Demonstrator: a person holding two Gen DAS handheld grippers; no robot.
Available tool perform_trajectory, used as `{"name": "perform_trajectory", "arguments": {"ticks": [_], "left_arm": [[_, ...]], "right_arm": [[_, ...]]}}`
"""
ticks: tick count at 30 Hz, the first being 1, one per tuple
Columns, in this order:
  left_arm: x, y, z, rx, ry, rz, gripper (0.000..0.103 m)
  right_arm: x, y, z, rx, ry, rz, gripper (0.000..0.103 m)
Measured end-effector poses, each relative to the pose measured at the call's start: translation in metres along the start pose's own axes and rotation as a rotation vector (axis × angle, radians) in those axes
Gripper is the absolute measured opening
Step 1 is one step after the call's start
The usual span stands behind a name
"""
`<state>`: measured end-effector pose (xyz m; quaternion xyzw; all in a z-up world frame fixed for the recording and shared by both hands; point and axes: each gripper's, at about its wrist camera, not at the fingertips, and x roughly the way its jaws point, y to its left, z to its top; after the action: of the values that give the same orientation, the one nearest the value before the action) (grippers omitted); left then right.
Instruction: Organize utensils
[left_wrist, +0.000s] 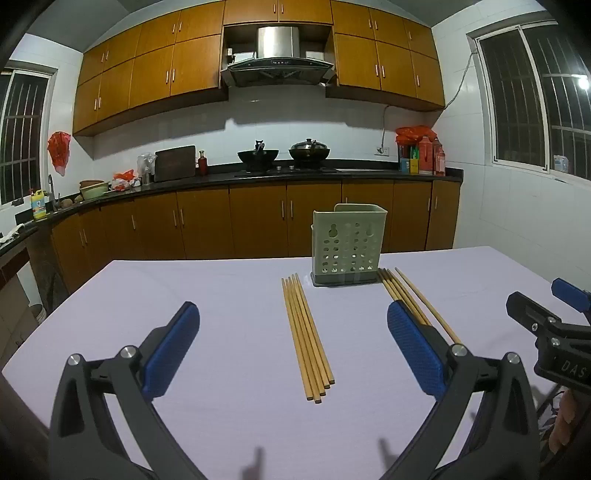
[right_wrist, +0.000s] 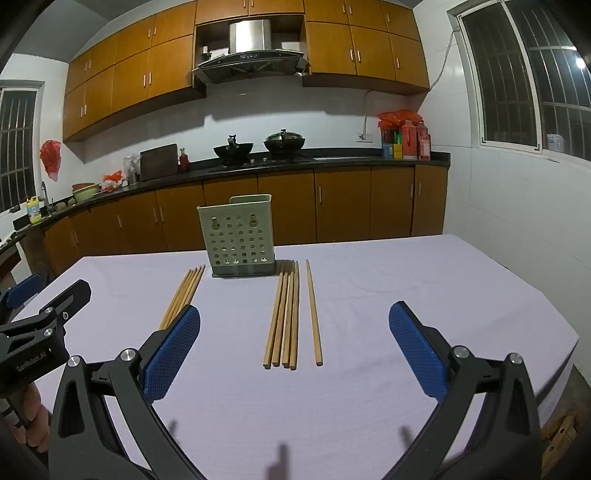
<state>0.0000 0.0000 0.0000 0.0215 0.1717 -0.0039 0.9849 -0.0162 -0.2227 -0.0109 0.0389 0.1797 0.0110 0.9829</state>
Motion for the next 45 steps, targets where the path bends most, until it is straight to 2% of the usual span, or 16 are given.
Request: {"name": "perform_trajectory", "arguments": {"ticks": [45], "left_arm": [[0.0005, 0.0022, 0.0015, -0.005, -0.004, -0.005, 0.099]], "right_arm": [[0.0012, 0.0019, -0.0006, -0.002, -0.001, 0.0, 0.101]]}}
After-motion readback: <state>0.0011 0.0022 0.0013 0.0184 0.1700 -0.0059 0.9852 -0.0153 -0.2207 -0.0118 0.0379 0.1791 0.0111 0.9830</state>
